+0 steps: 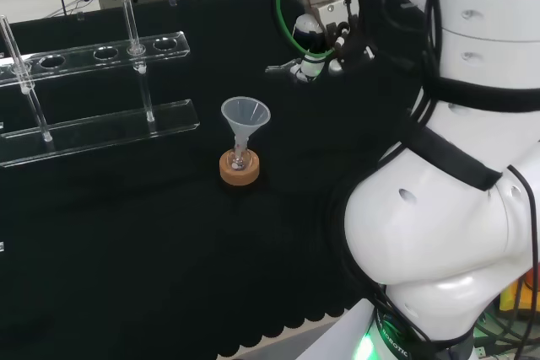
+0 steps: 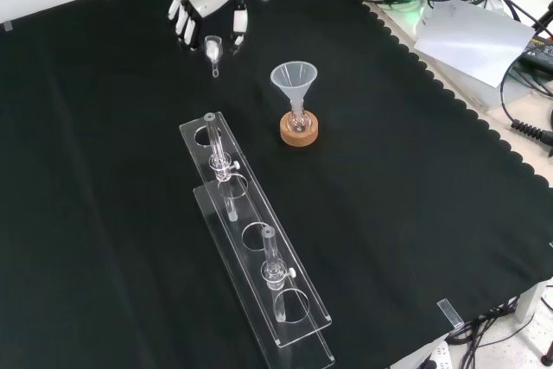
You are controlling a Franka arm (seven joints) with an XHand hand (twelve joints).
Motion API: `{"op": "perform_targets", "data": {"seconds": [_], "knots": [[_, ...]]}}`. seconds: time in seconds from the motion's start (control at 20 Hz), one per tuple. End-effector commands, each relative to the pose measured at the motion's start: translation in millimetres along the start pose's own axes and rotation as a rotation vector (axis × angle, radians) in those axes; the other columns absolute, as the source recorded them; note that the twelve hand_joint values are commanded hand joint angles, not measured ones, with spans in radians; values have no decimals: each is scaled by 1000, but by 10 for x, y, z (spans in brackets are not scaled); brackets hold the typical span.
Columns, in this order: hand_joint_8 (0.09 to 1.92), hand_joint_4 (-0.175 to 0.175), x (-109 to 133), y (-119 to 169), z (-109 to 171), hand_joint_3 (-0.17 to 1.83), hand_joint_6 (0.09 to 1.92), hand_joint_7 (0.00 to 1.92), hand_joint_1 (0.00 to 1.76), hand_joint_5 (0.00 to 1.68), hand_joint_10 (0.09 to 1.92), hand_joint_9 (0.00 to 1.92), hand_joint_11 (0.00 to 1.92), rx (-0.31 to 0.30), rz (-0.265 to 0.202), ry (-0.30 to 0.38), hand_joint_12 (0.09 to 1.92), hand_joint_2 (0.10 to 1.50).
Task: Pour all the NaCl from the weighing funnel into the round-bottom flask.
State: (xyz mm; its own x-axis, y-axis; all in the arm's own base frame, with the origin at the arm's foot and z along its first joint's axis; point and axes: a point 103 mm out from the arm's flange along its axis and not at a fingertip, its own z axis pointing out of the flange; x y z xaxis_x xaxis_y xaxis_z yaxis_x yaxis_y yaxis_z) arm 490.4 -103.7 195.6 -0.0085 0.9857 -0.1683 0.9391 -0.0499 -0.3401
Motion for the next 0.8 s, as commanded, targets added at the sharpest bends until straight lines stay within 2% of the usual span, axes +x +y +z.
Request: {"op": "perform_targets", "data": {"seconds": [0.05, 0.4, 0.8], "knots": [[669, 175, 77, -483, -244, 810, 1108, 676, 1066, 1061, 504, 943, 586, -2, 31, -58, 1245, 684], [669, 175, 223, -833, -366, 815, 1109, 676, 1066, 1062, 503, 943, 588, -9, 29, -75, 1244, 681], [667, 175, 371, -1221, -372, 820, 1109, 669, 1067, 1063, 501, 942, 589, 16, 4, -75, 1242, 678]]}}
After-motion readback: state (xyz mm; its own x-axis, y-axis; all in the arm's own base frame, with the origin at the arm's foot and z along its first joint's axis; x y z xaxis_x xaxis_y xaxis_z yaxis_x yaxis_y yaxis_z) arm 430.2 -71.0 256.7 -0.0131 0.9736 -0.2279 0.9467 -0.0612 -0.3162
